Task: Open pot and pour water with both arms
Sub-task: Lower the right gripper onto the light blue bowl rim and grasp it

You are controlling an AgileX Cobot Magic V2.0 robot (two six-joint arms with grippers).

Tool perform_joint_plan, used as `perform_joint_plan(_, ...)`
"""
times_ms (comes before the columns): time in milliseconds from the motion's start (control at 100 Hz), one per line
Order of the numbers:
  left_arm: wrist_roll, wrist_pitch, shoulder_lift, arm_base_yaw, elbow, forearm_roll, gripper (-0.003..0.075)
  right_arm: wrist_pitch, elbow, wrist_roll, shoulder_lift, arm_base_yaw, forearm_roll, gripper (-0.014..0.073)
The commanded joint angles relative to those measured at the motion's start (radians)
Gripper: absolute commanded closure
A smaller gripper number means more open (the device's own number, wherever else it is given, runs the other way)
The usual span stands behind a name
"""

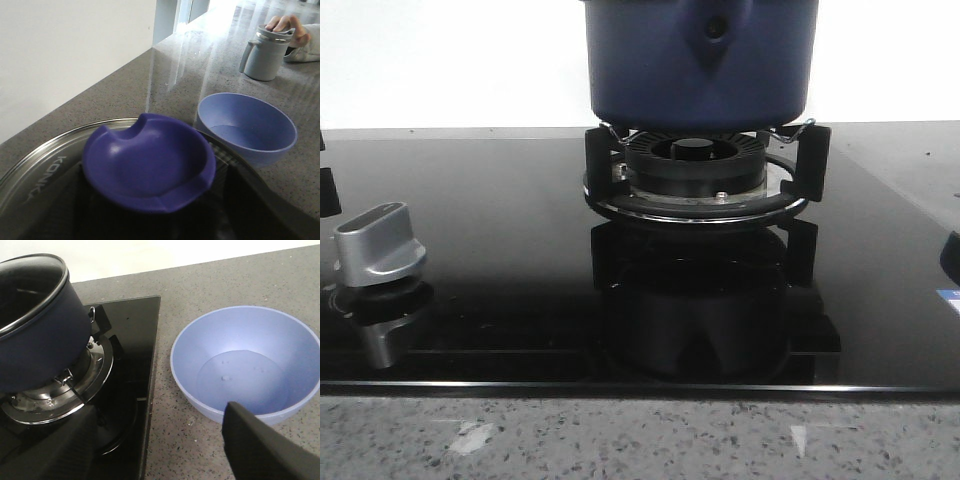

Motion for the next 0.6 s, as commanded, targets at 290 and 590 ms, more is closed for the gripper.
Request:
perform_joint_plan(290,0.036,-0.001,-0.026,-0.006,-0.043,-0.071,0.0239,-0.065,-0.036,-0.010,0.011,0.002,0.001,0.0118)
perform_joint_plan(590,0.045,0.007,-0.026,-0.006,-0.043,-0.075,0.0401,-0.065,-0.036,-0.010,0.011,0.002,0.001,0.0118)
